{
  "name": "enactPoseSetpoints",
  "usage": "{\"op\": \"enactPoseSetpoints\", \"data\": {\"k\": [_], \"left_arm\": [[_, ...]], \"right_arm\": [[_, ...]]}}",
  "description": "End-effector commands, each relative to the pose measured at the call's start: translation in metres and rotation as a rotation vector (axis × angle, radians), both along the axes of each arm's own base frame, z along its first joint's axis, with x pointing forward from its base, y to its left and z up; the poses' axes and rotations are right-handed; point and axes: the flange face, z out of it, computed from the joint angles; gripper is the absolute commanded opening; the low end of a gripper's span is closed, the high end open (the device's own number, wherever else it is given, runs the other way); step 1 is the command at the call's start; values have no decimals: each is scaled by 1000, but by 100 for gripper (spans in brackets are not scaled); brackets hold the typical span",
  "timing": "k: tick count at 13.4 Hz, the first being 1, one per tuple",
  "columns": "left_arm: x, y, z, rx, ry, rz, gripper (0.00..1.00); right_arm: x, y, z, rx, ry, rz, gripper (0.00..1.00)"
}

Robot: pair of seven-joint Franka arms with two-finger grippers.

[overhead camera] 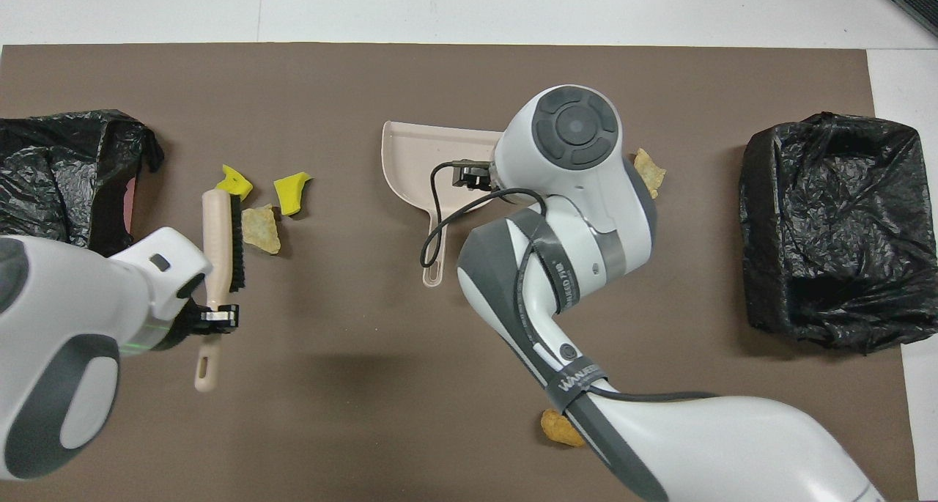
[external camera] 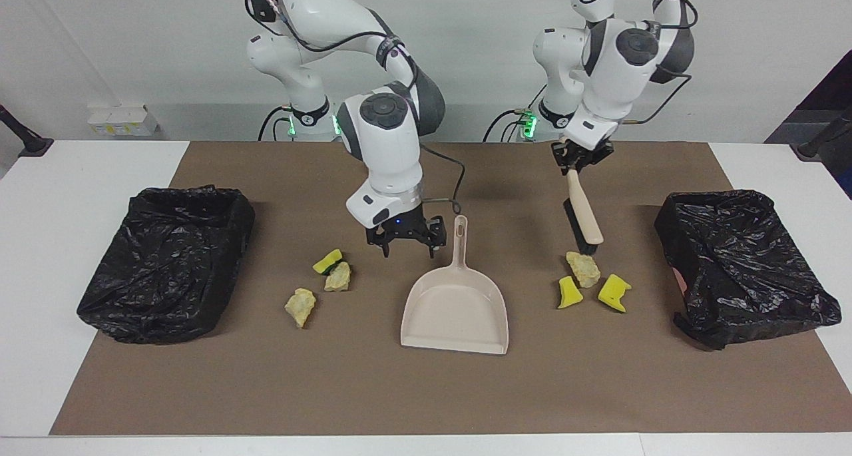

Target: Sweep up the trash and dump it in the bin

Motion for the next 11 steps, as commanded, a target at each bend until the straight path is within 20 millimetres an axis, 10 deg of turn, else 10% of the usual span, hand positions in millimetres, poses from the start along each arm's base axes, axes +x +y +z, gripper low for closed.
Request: {"op": "enactPoseSetpoints", "data": {"k": [1, 4, 11], "left_arm": [[57, 41, 13, 8, -28, 32, 0], [81, 84, -5, 26, -52, -61, 0], [89, 81, -59, 19, -5, -53, 0]], "right_arm": [[4, 40, -26, -26, -27, -52, 100], [-14, 73, -42, -51, -6, -39, 75], [-54, 107, -64, -144, 38, 54, 55]]}}
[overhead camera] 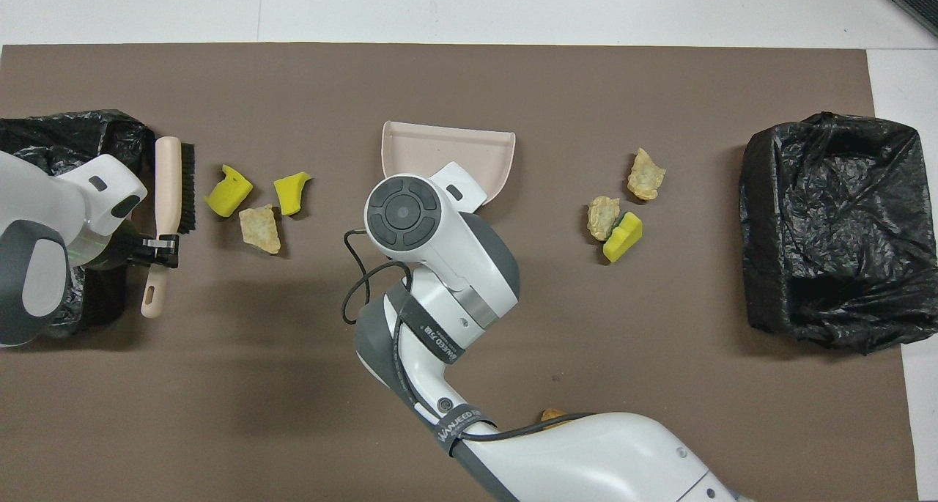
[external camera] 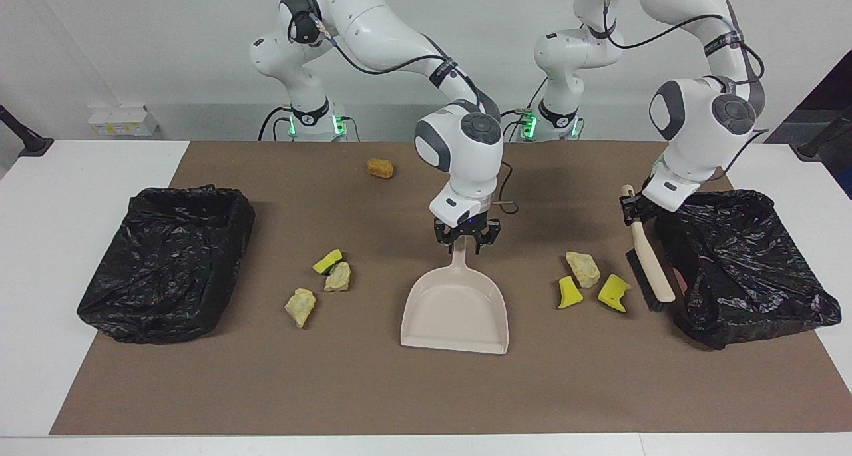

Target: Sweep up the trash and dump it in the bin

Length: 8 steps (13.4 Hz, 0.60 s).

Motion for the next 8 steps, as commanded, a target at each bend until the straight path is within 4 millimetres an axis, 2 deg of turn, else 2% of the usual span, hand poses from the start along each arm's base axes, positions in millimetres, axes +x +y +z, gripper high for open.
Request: {"op": "enactPoseSetpoints", "data": {"k": [1, 3, 4, 5, 6, 7, 8], "left_arm": [[5, 3, -10, 12, -29, -1, 0], [12, 0, -15, 11, -57, -6, 0], [12, -3, -24, 8, -45, -7, 0], [10, -13, -28, 11, -37, 0, 0], [9, -16, -29, 10, -36, 3, 0], [7, -15, -32, 11, -28, 12, 0], [3, -14, -36, 13, -17, 24, 0]], "right_arm": [[1, -9, -5, -45, 8, -11, 55], [-1, -13, -4, -76, 26, 3, 52], [0, -15, 0, -73, 21, 5, 45], [3, -19, 1, -74, 19, 29, 31], [0, -19, 4, -80, 32, 97, 13], [-4, -20, 10, -70, 42, 154, 0], [-6, -21, 12, -71, 48, 186, 0]]}}
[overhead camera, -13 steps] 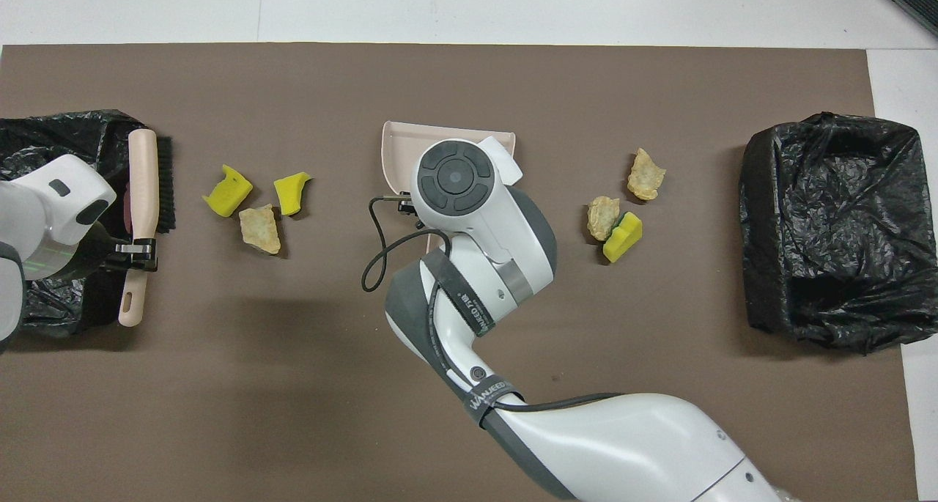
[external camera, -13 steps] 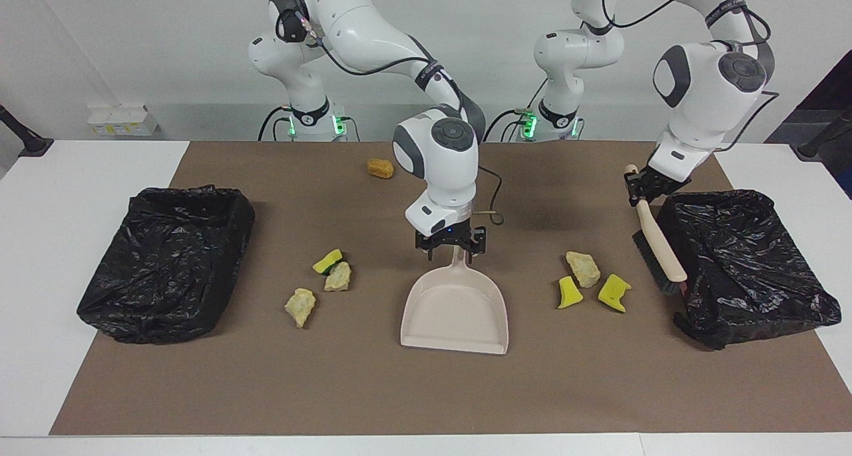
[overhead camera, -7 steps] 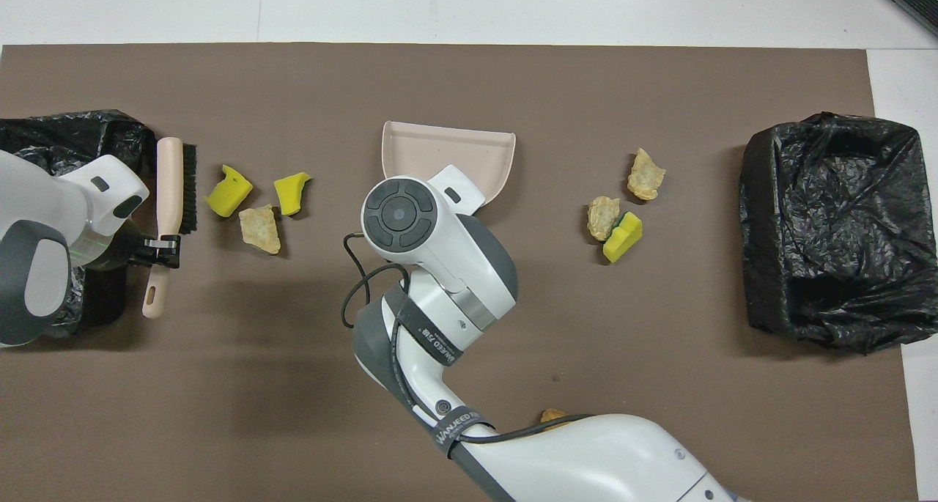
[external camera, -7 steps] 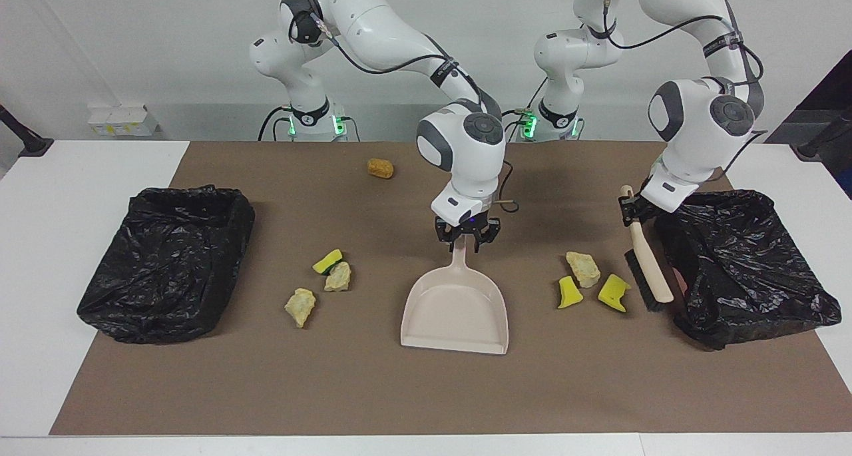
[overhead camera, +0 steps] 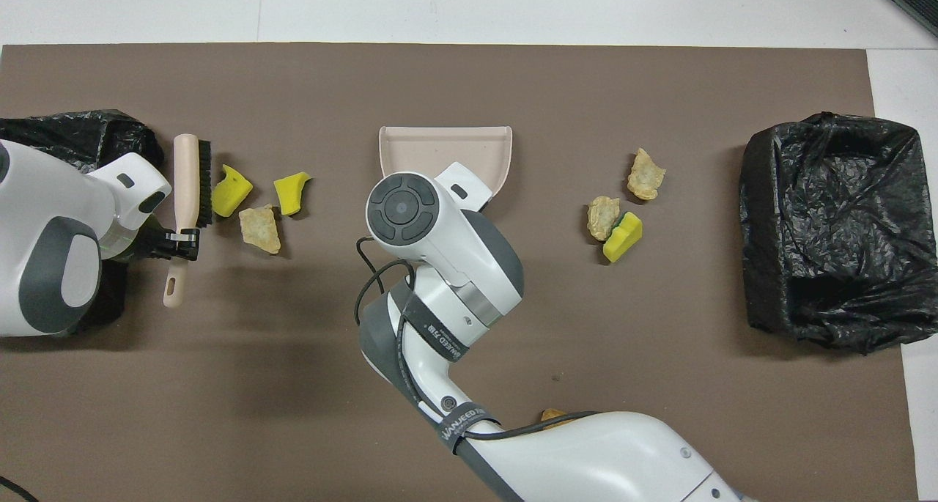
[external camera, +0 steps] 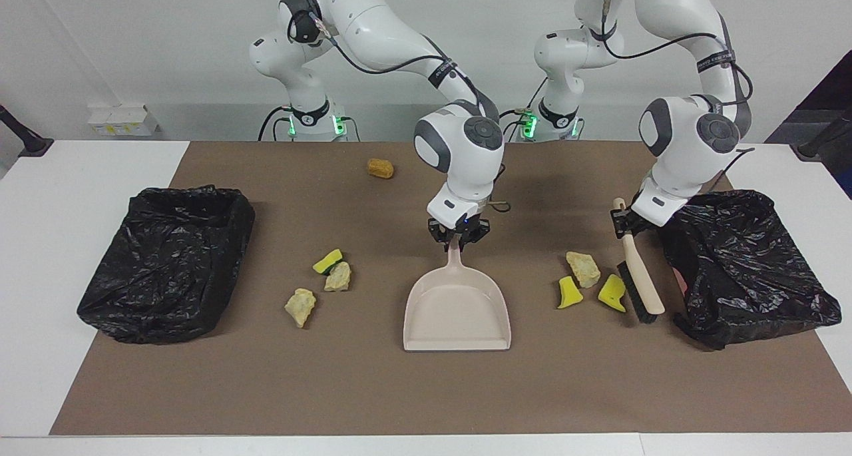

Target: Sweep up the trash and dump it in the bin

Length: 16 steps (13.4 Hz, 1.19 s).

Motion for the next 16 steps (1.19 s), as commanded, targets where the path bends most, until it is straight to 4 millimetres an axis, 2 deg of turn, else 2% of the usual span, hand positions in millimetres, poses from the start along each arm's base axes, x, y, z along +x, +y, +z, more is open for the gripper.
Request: {"op": "enactPoseSetpoints", "data": {"k": [1, 3, 6, 9, 10, 12, 13, 14, 15, 16], "left_arm": [[-8, -3, -4, 18, -7, 18, 0], [-11, -13, -5, 19, -2, 1, 0], [-18, -25, -8, 19, 15, -18, 0], [-30, -49, -10, 9, 53, -20, 0], [-34, -54, -11, -10, 86, 41, 0], [-39, -73, -7, -17, 110, 88, 0], [-33, -75, 1, -21, 87, 99, 0], [-23, -69, 18, -30, 53, 106, 0], [-16, -59, 28, -33, 33, 109, 0], [-14, -51, 27, -26, 26, 105, 0]], "right_arm": [[-9, -11, 17, -7, 24, 91, 0], [-9, -16, 32, -6, 23, 130, 0], [2, -44, 50, -19, 52, 273, 0], [23, -95, 57, -36, 123, 550, 0], [26, -103, 61, -40, 137, 670, 0], [29, -114, 55, -44, 169, 856, 0], [31, -122, 51, -44, 185, 941, 0], [35, -128, 52, -43, 191, 1033, 0], [40, -140, 47, -47, 198, 1105, 0], [43, -144, 46, -55, 200, 1180, 0]]}}
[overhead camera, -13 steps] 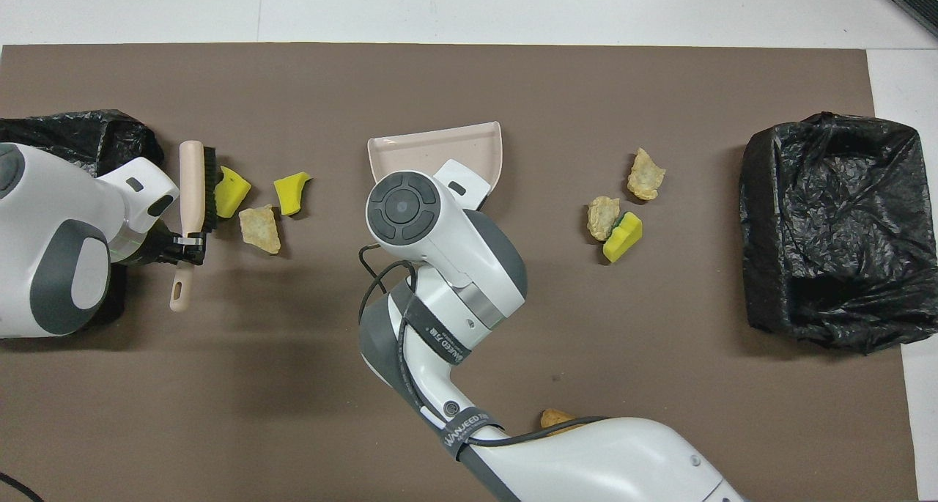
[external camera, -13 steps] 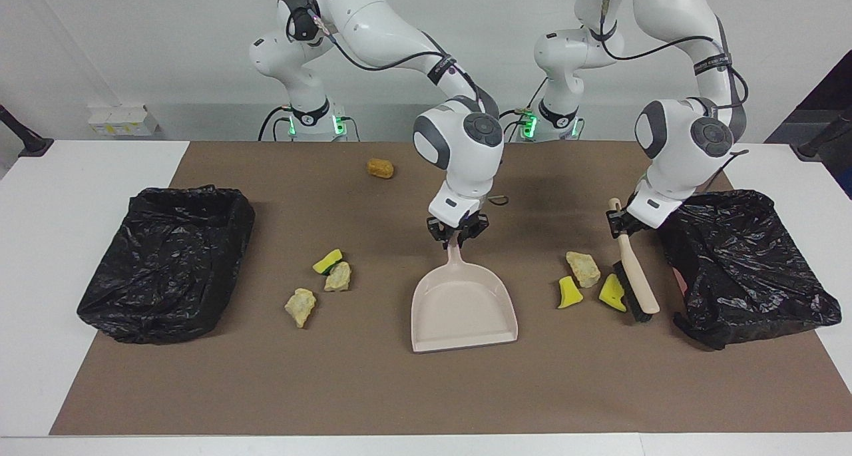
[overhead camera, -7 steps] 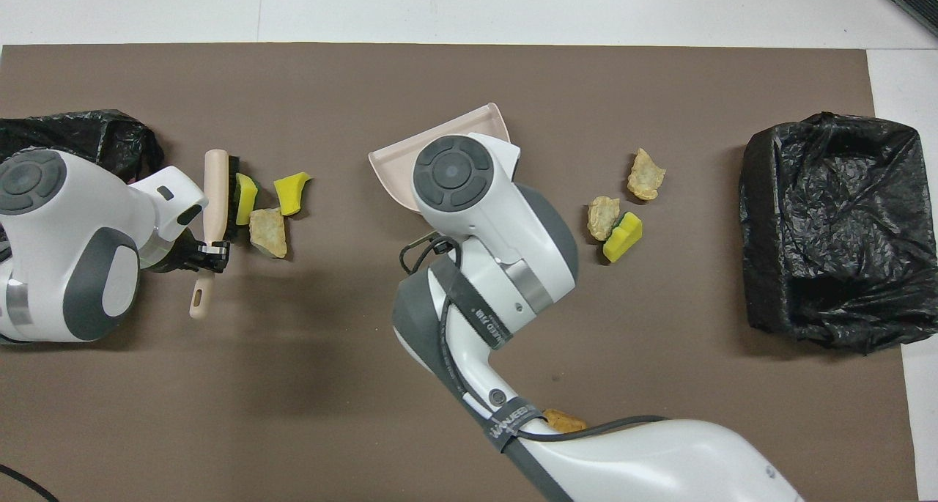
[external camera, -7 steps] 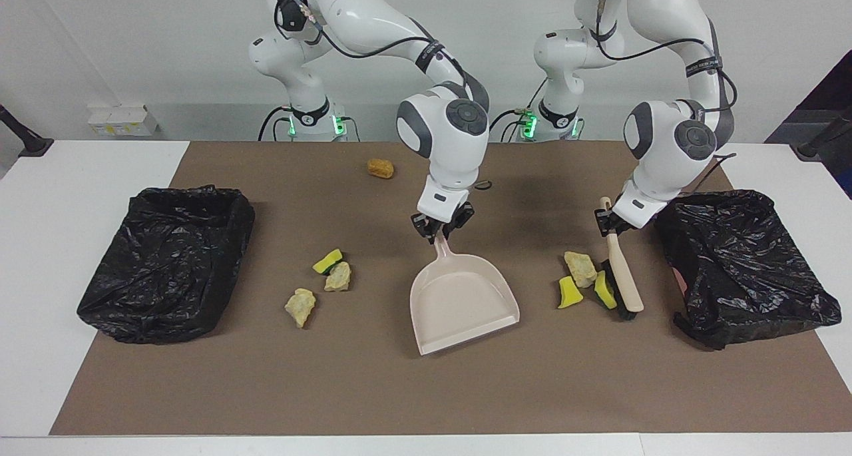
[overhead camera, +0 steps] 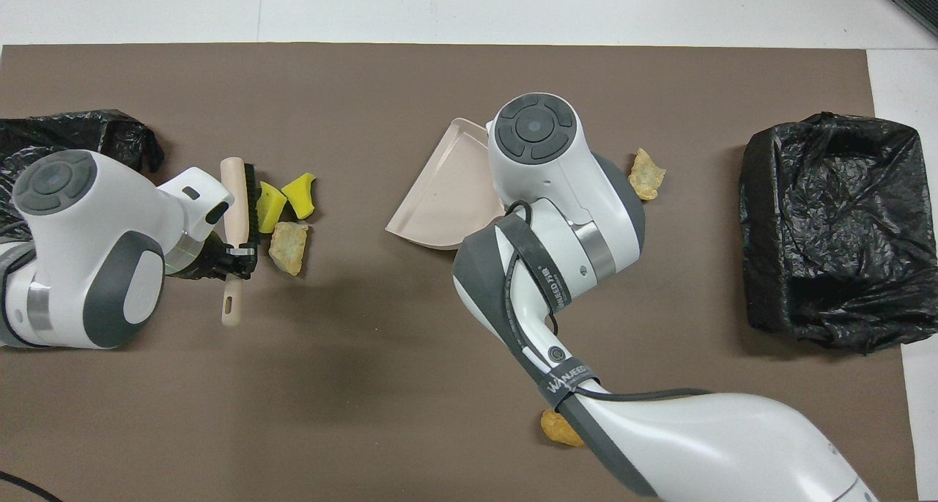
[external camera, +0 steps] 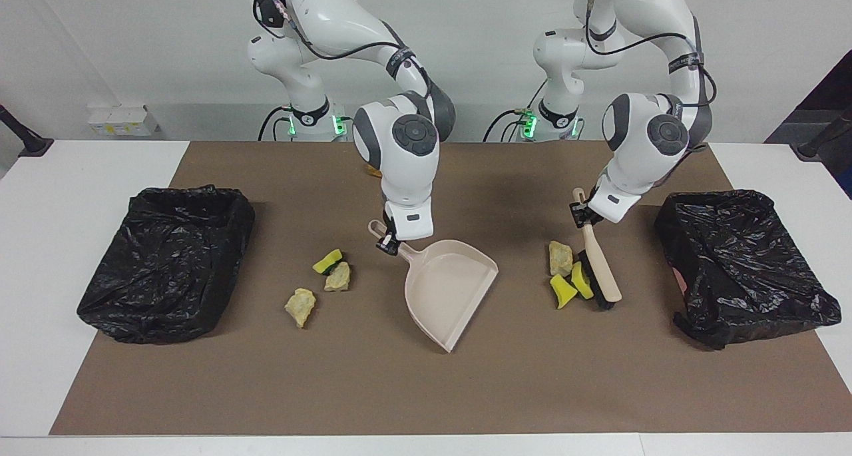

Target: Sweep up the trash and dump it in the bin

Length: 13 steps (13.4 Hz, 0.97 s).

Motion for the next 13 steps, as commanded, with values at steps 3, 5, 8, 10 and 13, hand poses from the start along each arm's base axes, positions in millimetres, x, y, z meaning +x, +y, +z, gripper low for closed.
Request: {"op": "enactPoseSetpoints", "data": {"k": [3, 5, 8, 10, 13], "left_arm": [[2, 35, 7, -7, -48, 0, 0], [-8, 33, -5, -4, -57, 10, 0], [-21, 27, -22, 1, -41, 17, 0], [-20, 4, -29, -8, -52, -17, 0], [-26, -37, -32, -18, -57, -27, 0]], "right_arm": [[-1, -11, 3, 6, 14, 314, 0], [0, -10, -5, 18, -10, 378, 0], [2, -3, -26, 30, -56, 444, 0], [3, -3, -25, 32, -63, 448, 0], [-2, 12, -31, -18, -67, 495, 0]]}}
